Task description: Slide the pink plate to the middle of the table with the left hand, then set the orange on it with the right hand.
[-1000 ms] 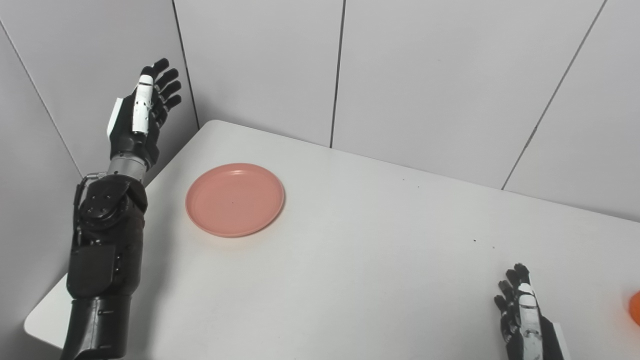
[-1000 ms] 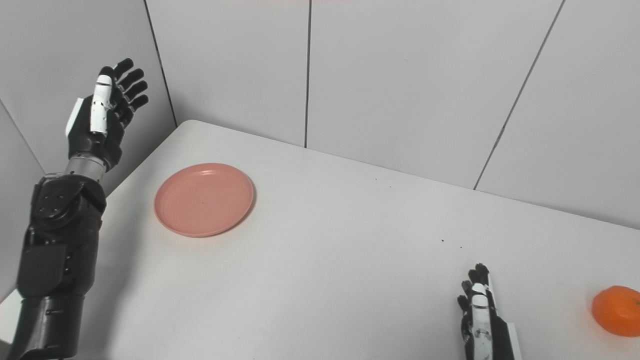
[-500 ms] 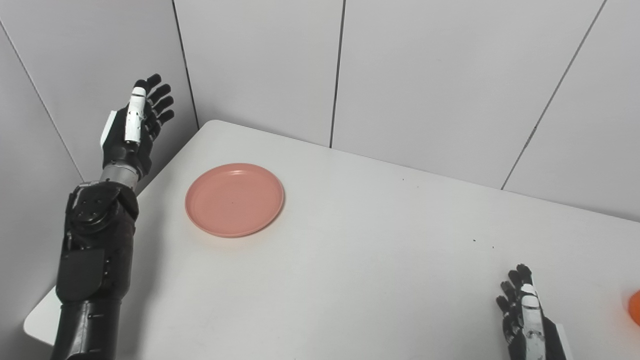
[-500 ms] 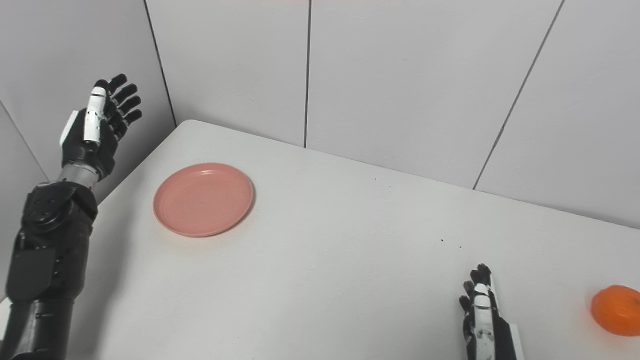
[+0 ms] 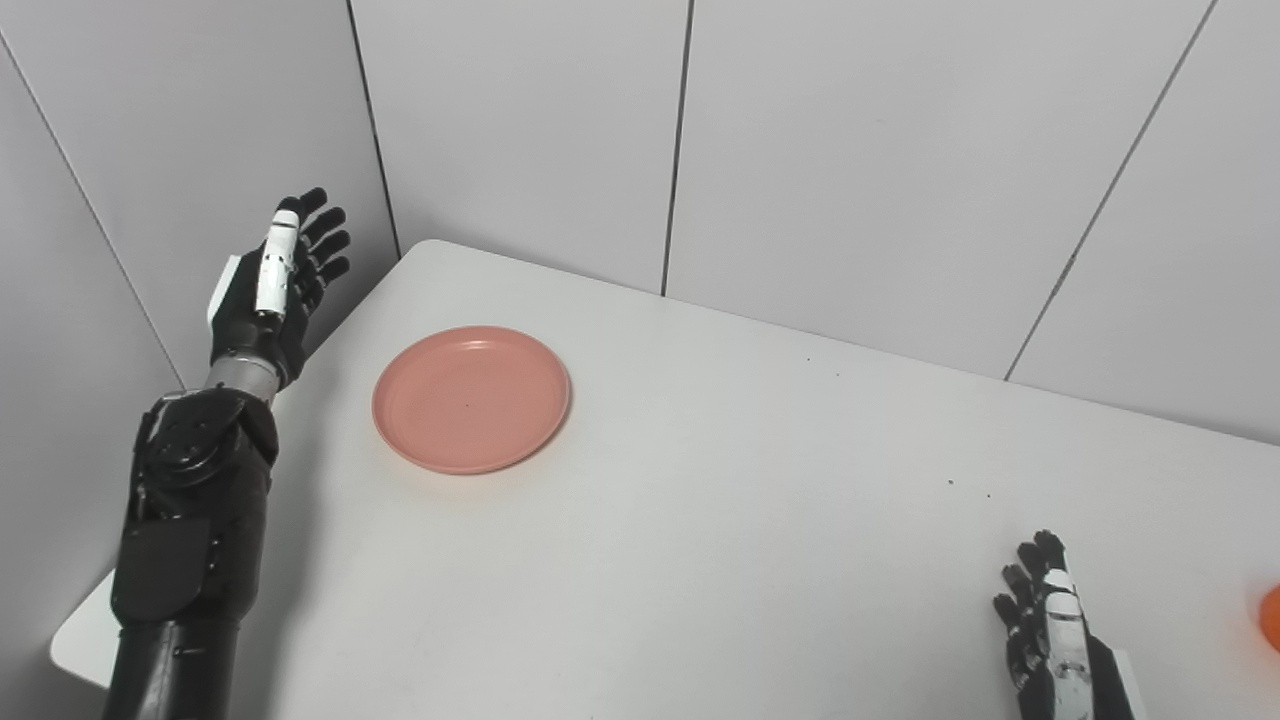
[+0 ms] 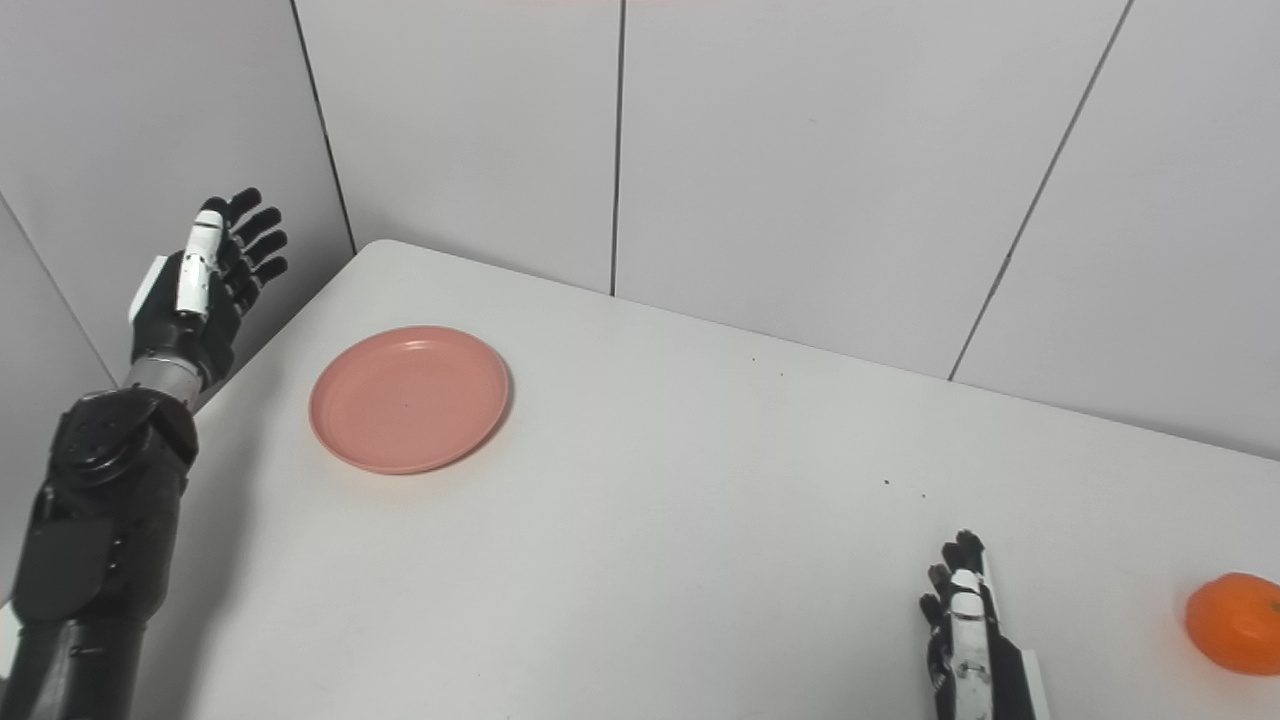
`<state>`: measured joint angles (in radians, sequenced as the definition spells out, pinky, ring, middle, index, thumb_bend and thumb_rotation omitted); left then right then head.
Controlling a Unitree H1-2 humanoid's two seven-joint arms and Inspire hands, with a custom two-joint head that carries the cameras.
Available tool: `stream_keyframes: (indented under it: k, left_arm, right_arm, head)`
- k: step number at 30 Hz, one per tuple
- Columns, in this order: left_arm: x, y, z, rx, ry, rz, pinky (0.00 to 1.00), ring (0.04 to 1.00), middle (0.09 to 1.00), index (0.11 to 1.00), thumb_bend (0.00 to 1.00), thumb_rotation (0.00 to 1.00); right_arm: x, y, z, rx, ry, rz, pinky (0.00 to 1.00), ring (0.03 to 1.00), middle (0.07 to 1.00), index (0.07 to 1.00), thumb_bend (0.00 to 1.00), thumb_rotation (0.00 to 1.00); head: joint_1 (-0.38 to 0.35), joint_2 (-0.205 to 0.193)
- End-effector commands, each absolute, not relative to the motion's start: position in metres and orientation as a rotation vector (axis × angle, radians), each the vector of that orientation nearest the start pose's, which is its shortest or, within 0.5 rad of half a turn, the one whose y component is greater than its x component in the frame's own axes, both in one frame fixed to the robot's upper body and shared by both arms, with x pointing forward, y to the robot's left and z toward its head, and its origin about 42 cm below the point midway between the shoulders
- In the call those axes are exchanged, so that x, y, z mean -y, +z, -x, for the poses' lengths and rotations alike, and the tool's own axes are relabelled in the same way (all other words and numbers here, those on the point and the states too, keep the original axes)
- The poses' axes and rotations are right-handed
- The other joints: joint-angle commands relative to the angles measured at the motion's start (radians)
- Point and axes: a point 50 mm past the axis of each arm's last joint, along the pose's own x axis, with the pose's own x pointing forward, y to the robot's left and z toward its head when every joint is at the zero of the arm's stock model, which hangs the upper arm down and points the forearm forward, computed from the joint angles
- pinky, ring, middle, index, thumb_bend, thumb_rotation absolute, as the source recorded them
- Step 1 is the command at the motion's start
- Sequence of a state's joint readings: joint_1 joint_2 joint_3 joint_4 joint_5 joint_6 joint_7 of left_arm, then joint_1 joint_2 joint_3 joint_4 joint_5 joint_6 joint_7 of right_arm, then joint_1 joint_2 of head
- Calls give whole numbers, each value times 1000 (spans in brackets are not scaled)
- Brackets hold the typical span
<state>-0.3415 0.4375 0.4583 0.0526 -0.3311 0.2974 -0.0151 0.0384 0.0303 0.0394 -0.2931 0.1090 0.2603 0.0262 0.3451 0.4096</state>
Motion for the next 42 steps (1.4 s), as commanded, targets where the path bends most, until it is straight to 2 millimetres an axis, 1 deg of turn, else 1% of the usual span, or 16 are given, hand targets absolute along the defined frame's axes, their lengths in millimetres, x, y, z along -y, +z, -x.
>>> stream_keyframes:
  k: [1, 7, 23, 29, 35, 42]
  left_arm:
    - [-447, 262, -360, 197, 345, 32, 914, 915, 908, 888, 291, 1000]
    - [-448, 255, -361, 168, 340, 28, 911, 914, 908, 890, 283, 1000]
    - [-448, 225, -364, 111, 349, 69, 910, 906, 901, 888, 271, 1000]
    - [-448, 215, -366, 96, 342, 52, 912, 904, 899, 888, 264, 1000]
    - [-448, 205, -366, 87, 333, 71, 921, 908, 902, 895, 276, 1000]
    - [-448, 195, -369, 68, 340, 97, 926, 907, 900, 882, 282, 1000]
  right_arm:
    - [189, 163, -270, 49, 93, -139, 1000, 1000, 1000, 1000, 126, 1000]
    - [189, 161, -269, 47, 92, -129, 1000, 1000, 1000, 1000, 131, 1000]
    - [188, 163, -268, 50, 84, -136, 1000, 1000, 1000, 1000, 117, 1000]
    - [188, 164, -268, 55, 90, -130, 1000, 1000, 1000, 1000, 122, 1000]
    - [188, 165, -268, 49, 91, -142, 1000, 1000, 1000, 1000, 116, 1000]
    - [189, 164, -267, 49, 92, -138, 1000, 1000, 1000, 1000, 112, 1000]
  head:
    - [1, 0]
    - [-2, -4]
    - [-3, 1]
    - [-1, 2]
    - [-1, 0]
    - [1, 3]
